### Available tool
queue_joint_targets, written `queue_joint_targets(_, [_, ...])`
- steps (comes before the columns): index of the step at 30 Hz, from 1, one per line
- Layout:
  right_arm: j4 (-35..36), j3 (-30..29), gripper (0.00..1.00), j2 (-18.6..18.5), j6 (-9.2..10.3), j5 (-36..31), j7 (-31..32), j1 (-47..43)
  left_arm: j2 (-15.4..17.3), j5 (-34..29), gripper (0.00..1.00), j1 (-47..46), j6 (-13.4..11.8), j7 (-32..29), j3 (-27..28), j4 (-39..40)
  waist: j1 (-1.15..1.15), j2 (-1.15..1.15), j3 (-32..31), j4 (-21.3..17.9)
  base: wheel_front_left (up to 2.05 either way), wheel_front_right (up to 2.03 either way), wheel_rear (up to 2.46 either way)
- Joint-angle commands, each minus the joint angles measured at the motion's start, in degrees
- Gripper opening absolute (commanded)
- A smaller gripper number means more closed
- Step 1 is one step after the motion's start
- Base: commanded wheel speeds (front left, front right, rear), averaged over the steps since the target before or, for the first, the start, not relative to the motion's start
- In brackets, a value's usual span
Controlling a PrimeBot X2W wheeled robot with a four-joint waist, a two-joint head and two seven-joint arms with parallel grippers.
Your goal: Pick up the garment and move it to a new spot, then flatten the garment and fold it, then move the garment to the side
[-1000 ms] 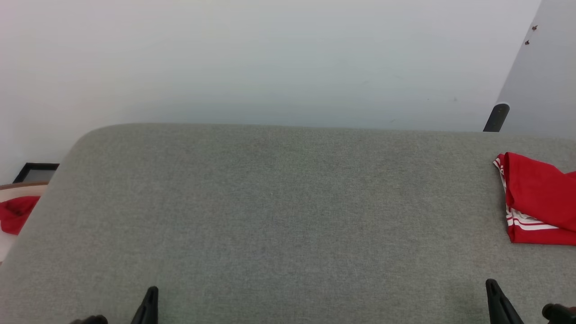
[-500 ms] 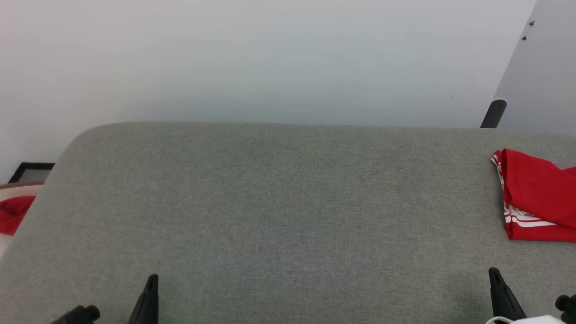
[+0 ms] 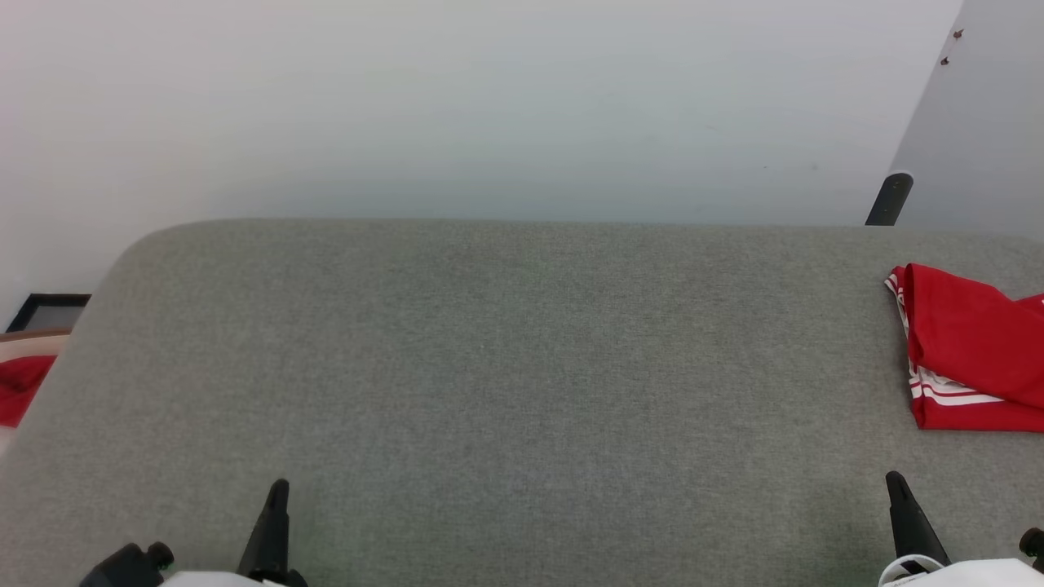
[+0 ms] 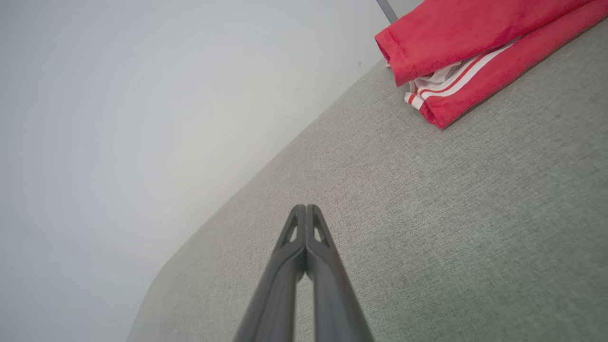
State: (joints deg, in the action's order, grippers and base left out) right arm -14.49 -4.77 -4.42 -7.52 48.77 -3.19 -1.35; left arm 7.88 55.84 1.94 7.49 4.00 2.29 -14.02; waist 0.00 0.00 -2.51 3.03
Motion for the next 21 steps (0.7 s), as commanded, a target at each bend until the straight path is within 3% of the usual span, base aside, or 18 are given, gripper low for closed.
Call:
queue_joint_targets(1, [0.69, -0.22, 0.0, -0.01, 0.01, 1.62, 0.27, 1.73, 0.12, 1.5, 0.0, -1.55, 0.0, -0.26, 0.43, 0.58, 0.0, 0.0, 0.04, -0.05, 0.0, 0.0, 0.0])
queue_joint_targets(21, [0.69, -0.78, 0.0, 0.5, 0.02, 15.13, 3.35, 3.82, -1.53, 12.76, 0.0, -3.75, 0.0, -3.58, 1.7, 0.42, 0.0, 0.0, 0.71, -0.8, 0.0, 0.0, 0.0])
